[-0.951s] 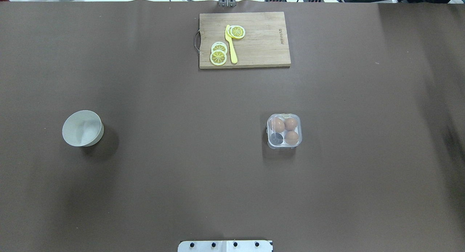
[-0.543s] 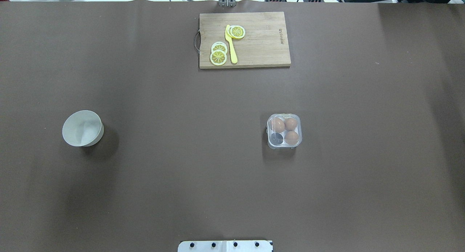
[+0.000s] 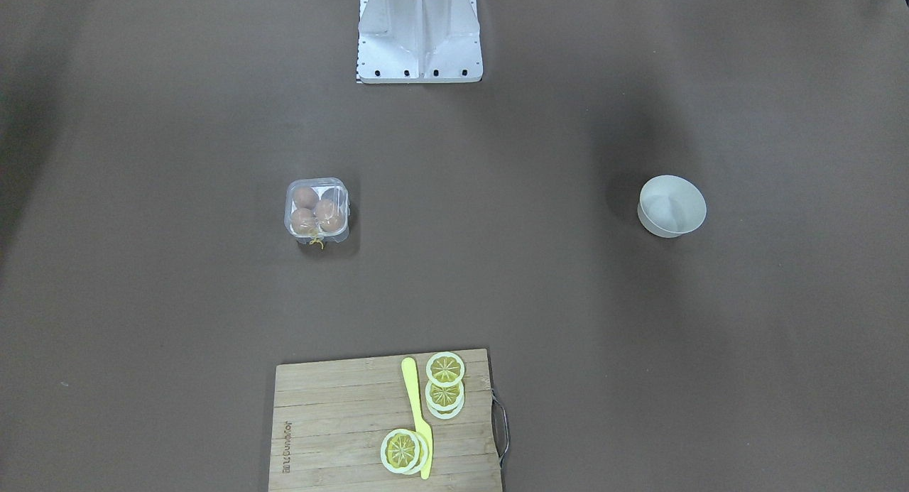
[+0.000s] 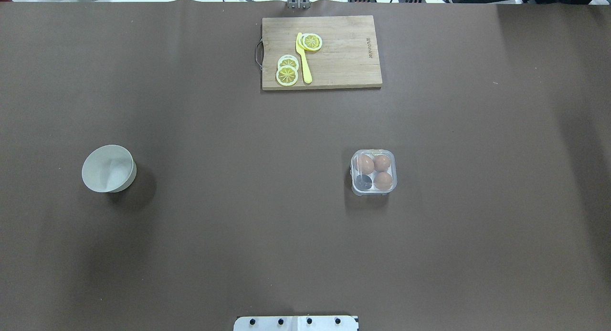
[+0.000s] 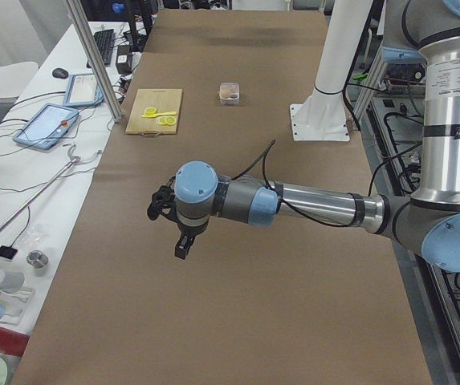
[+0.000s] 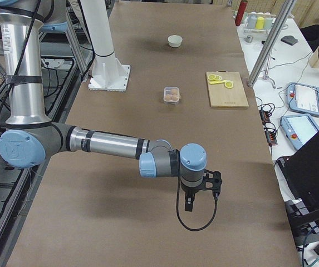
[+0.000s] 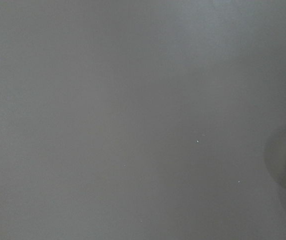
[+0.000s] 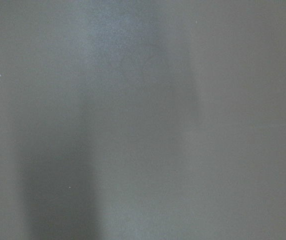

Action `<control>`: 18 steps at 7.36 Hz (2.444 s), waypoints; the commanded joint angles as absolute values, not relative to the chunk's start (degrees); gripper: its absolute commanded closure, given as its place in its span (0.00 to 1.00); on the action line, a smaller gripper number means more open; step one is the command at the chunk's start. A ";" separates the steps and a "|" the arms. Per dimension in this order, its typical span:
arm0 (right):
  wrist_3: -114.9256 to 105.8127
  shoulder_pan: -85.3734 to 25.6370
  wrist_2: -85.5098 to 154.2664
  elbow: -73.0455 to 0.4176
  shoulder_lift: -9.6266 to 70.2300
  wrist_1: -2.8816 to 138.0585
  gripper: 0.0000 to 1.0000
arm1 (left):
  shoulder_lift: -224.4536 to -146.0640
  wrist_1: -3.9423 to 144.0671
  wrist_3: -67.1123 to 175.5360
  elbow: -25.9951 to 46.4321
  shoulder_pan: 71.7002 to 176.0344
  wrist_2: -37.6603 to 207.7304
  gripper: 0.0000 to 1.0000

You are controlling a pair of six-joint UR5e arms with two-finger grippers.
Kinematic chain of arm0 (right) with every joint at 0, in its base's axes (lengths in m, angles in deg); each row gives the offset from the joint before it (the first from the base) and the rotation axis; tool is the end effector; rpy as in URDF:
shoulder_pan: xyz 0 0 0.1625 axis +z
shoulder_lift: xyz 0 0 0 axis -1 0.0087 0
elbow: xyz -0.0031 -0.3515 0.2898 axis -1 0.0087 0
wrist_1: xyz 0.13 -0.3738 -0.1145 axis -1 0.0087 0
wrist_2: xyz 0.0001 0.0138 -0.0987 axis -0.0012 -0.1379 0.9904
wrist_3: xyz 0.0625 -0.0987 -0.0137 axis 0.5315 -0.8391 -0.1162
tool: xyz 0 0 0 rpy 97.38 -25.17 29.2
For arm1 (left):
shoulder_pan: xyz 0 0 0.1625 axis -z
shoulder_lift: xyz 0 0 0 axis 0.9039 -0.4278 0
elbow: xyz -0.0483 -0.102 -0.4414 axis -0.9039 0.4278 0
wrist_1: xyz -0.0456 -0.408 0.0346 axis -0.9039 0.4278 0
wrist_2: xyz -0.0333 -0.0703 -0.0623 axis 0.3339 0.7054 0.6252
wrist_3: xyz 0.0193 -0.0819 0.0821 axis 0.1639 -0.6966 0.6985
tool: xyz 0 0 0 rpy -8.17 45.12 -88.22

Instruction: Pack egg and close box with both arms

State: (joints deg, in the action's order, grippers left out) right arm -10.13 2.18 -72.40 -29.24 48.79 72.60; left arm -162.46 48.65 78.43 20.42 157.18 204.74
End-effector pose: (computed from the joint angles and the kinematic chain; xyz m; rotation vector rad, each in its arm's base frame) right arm 0.0729 -0.5094 0.7145 0.0406 -0.7005 0.1761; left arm -0.0623 -0.4719 0.6129 0.3012 0.8652 0.2134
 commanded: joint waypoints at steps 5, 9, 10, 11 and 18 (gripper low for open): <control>-13.67 2.17 -73.12 -35.26 47.86 80.67 0.00 | -162.32 46.95 78.17 20.77 157.31 204.74 0.03; -13.67 1.82 -73.12 -35.25 48.21 80.58 0.00 | -160.21 47.04 78.70 20.67 157.40 204.74 0.03; -13.67 1.73 -73.20 -35.17 48.30 80.58 0.00 | -161.26 46.69 78.70 19.37 157.22 204.31 0.03; -13.59 1.30 -73.12 -35.16 48.30 80.58 0.00 | -164.32 46.60 78.70 17.01 157.31 204.39 0.03; -13.67 0.77 -73.12 -34.02 47.68 80.49 0.00 | -167.27 48.95 80.53 9.69 157.31 204.30 0.03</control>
